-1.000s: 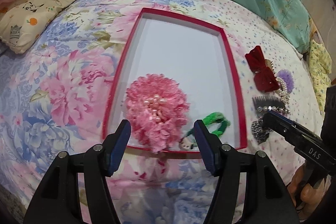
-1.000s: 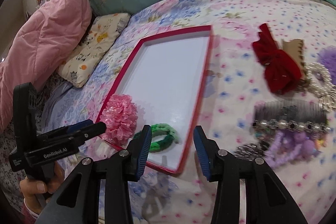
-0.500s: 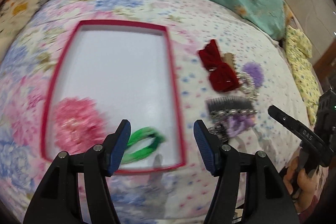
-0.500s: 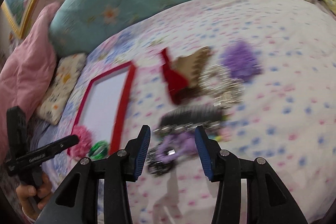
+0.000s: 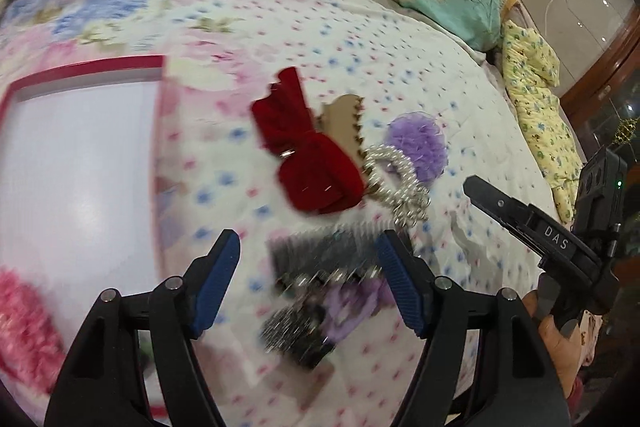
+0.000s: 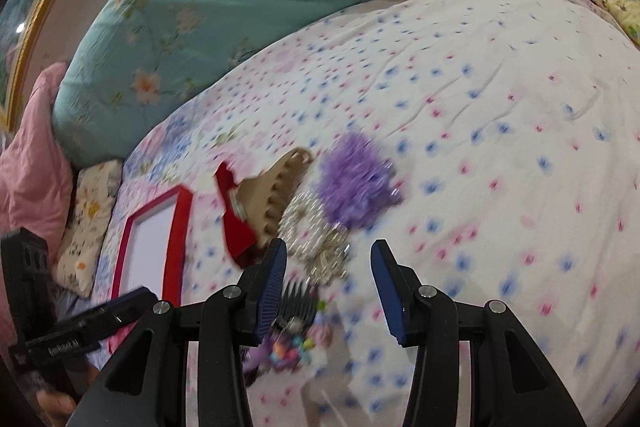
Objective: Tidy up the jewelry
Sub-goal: 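Grasp the red velvet bow with the left tool while the right tool grasps the purple flower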
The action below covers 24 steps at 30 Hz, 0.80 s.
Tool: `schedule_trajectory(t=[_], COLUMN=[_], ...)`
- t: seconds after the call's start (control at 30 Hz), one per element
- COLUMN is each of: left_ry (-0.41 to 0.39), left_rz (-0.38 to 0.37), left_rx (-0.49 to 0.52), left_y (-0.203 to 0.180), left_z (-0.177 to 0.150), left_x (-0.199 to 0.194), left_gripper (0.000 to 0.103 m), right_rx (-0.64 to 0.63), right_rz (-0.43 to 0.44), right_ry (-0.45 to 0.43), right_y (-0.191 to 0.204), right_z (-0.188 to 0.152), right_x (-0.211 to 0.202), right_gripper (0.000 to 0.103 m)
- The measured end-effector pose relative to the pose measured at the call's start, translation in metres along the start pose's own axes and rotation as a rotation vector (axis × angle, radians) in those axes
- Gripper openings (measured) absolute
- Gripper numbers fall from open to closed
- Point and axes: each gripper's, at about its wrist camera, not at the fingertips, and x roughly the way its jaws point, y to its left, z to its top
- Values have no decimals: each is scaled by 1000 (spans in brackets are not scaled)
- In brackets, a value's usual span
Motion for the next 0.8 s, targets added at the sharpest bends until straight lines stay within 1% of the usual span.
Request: schedule_trajectory(t=[0.17, 0.27, 0.37, 0.4, 0.43, 0.47, 0.5, 0.53, 0.57, 0.63, 0.67, 0.73, 0.8], left_ry=[25, 35, 32, 33, 34, 43, 56, 51, 44, 40, 39, 27, 11], left_rz=[-30, -36, -40, -34, -35, -40, -50, -53, -50, -45, -45, -47, -45], left_rx=[-24, -62, -71, -67, -64, -62, -61, -58, -49, -36, -37, -37, -26], left_y=[-5, 0, 3, 3, 3, 3, 4, 4, 4, 3, 4, 5, 4], left_z=[20, 26, 32, 34, 35, 37, 38, 38, 37, 36, 36, 33, 30], left_x=[34, 50, 60, 64, 67, 71, 74, 73, 73, 70, 69, 62, 50], left_gripper=[71, 71, 71, 67, 50, 39, 35, 33, 32, 28, 27, 20, 19], right_rx=[20, 35, 40, 40, 39, 38, 34, 30, 26, 20, 15, 2, -13], right_rz=[-21, -28, -27, -32, -36, -40, -41, -47, -57, -66, -73, -89, -95], right_ry=[26, 37, 54, 54, 52, 51, 48, 46, 45, 31, 23, -8, -46], right_y=[-10, -14, -15, -16, -15, -15, -15, -15, -16, -16, -16, -13, -9], right_z=[19, 25, 27, 27, 27, 27, 27, 28, 28, 28, 29, 29, 29], right_x=[22, 36, 48, 51, 53, 54, 56, 57, 57, 55, 53, 46, 34], right_gripper=[47, 47, 46, 46, 46, 43, 40, 31, 19, 9, 6, 4, 3])
